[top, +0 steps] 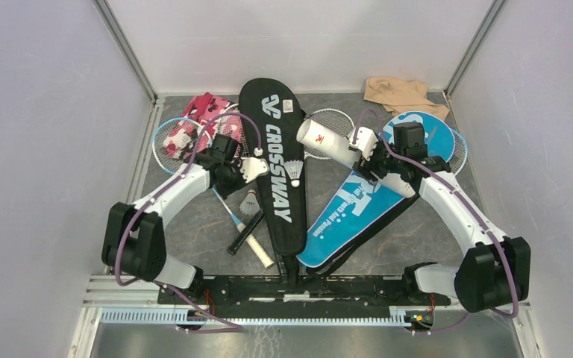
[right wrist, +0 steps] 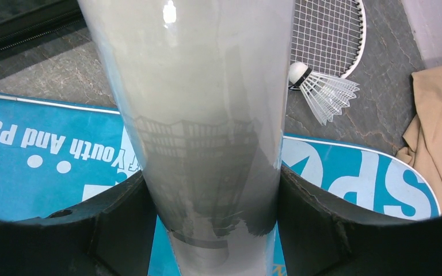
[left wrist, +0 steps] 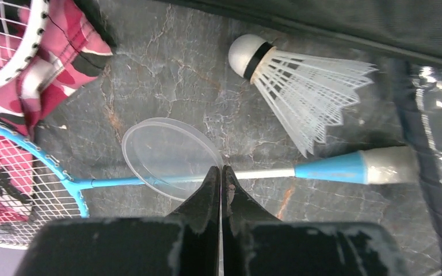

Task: Pack up the badminton gear
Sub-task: Place the lid at the center of the board.

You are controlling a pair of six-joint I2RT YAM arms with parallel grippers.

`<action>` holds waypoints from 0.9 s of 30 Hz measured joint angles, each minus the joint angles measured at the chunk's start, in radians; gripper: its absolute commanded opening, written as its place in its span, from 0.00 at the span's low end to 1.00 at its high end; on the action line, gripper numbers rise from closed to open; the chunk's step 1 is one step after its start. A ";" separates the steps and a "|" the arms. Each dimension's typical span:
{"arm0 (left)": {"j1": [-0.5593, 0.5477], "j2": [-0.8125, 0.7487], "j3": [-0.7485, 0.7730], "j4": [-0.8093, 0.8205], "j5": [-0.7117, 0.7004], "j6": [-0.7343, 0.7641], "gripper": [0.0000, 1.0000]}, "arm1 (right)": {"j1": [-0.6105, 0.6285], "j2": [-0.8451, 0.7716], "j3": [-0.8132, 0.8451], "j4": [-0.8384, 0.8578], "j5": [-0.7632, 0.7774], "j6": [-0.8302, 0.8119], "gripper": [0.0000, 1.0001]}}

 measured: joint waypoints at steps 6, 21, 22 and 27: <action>0.026 0.099 -0.008 0.069 -0.060 0.000 0.08 | 0.000 -0.005 -0.002 0.003 -0.005 0.016 0.17; 0.109 0.110 -0.008 0.103 0.056 -0.001 0.78 | -0.003 -0.005 -0.056 0.018 -0.117 0.014 0.19; 0.111 0.090 -0.002 0.095 0.076 -0.002 0.78 | -0.003 -0.005 -0.060 0.021 -0.139 0.014 0.19; 0.111 -0.051 0.079 0.065 0.227 -0.040 0.77 | -0.003 0.002 -0.063 0.021 -0.203 0.011 0.20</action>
